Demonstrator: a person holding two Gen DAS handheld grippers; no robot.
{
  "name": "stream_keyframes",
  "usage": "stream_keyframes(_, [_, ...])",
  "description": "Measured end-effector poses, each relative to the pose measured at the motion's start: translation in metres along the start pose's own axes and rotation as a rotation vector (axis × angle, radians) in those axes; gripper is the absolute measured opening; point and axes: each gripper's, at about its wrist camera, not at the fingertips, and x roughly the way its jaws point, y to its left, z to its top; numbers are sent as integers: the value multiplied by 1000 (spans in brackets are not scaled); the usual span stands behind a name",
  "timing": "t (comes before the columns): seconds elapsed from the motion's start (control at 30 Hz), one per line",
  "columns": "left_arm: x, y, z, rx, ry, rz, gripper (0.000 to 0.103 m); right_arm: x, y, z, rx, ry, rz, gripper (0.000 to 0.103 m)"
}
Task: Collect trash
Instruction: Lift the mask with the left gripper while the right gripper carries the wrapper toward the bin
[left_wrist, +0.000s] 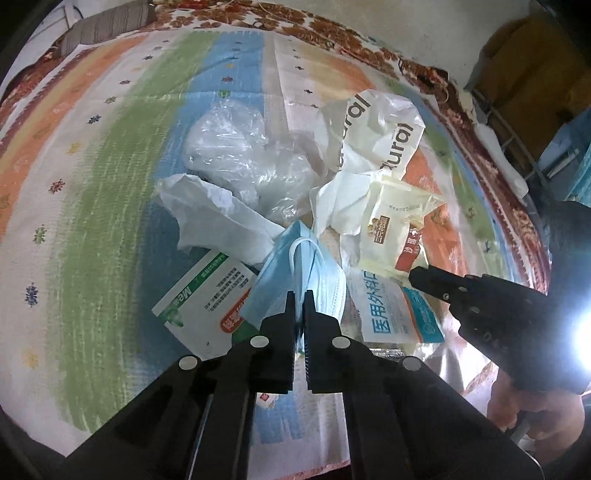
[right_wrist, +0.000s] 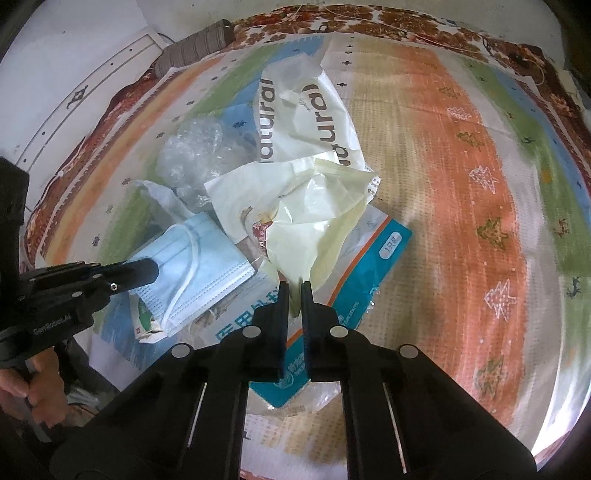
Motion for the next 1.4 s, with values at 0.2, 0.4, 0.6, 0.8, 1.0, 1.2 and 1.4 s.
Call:
stream_keyframes(0.2, [-29,-4,8,-29,-45,-48,2,-15,-1,-1,1,-16,-17,5])
stream_keyframes(0.4, [-48,-8,5,-41,-66,-62,2,-34,4,-5,-19,-36,-37,5])
stream_keyframes(0.6, [-70,-13,-2,-38,-95,-50,2,-56,12,-16,-32,-51,-42,5])
stream_keyframes(0.8, [-90,-26,-14,5,-86,-24,2,-88,26,-30,-71,-90,-59,5])
stream_keyframes(1.0, [-110,-30,-24,-10,-122,-51,2,-113,35,-46,-84,-121,-56,5])
stream_keyframes(1.2, [-118,-35,-35,-1,-132,-41,2,-131,41,-64,-90,-136,-50,5])
stream_keyframes(1.4, [-130,-33,-47,-26,-148,-76,2,-148,47,-79,-89,-158,-43,5])
